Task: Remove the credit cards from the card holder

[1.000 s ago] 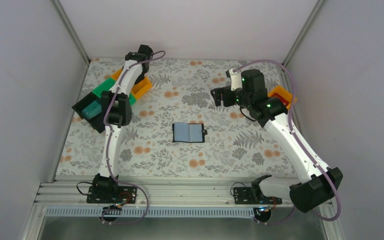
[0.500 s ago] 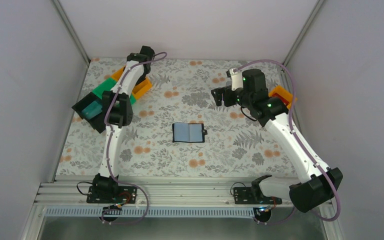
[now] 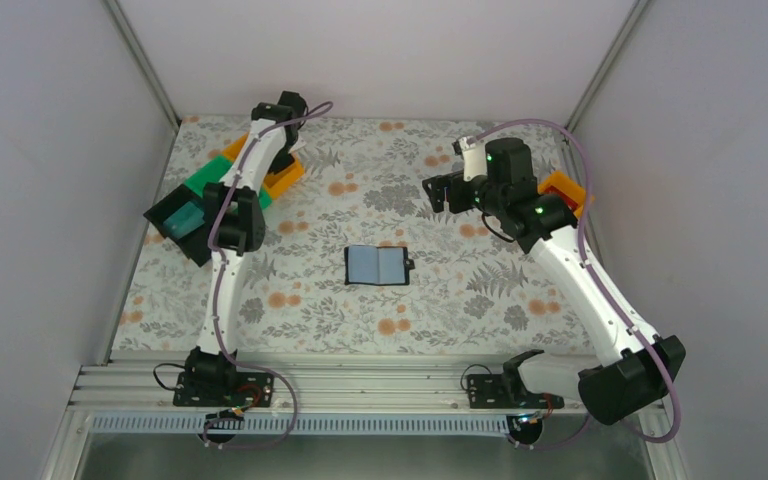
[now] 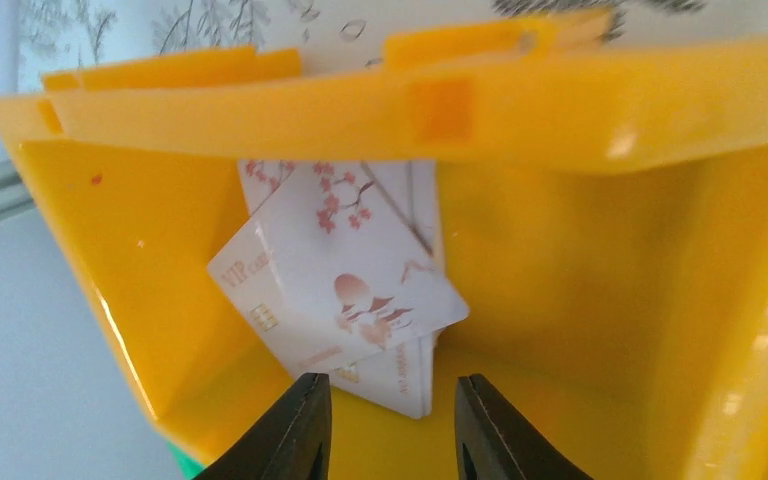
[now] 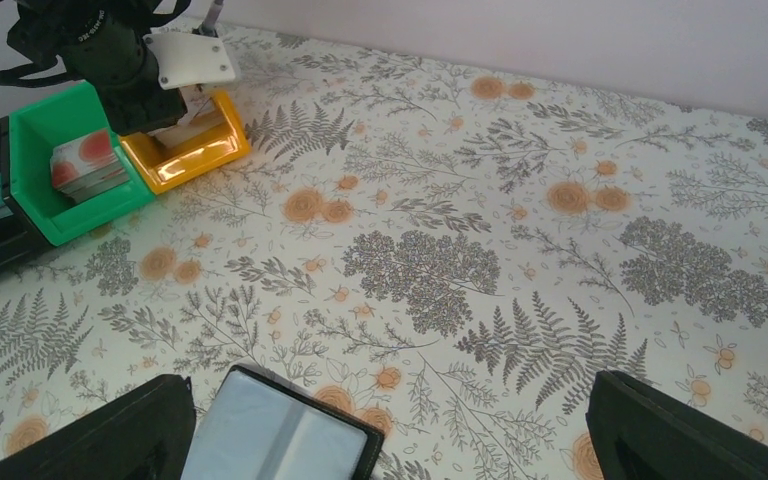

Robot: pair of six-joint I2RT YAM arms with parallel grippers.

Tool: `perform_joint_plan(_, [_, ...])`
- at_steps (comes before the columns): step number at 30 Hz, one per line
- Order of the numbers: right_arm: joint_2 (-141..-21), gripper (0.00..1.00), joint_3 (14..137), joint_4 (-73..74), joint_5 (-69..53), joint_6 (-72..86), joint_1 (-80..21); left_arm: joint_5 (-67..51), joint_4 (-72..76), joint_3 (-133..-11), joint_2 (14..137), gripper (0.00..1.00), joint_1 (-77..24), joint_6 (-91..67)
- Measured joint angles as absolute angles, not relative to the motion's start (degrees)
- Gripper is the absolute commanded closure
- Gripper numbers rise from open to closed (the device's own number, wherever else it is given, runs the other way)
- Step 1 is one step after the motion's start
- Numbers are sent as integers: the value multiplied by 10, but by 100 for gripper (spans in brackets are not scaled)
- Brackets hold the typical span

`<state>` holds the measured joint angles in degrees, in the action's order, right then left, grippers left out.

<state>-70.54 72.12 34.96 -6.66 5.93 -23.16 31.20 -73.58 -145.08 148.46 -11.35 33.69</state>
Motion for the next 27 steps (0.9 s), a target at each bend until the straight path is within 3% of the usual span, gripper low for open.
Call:
perform_joint_plan(5, [-705,1,721,350,-76,59,-232,256,-747,-1460,1482,63,-120,337])
perform_joint_plan(11, [-696,1,719,342,-105,60,-224,137,-752,-1472,1450,27,-124,339])
perform_joint_plan(13, [-684,1,716,333,-115,62,-218,90,-738,-1459,1410,19,-124,339])
perform_joint_plan(18, [-656,1,715,316,-137,68,-202,-2,-694,-1427,1271,15,-115,329])
perform_joint_plan(22, [-639,1,714,309,-161,75,-196,-76,-668,-1412,1190,1,-80,316])
perform_joint_plan(27, [-587,1,677,283,-176,89,-186,-159,-602,-1233,1063,0,-6,290])
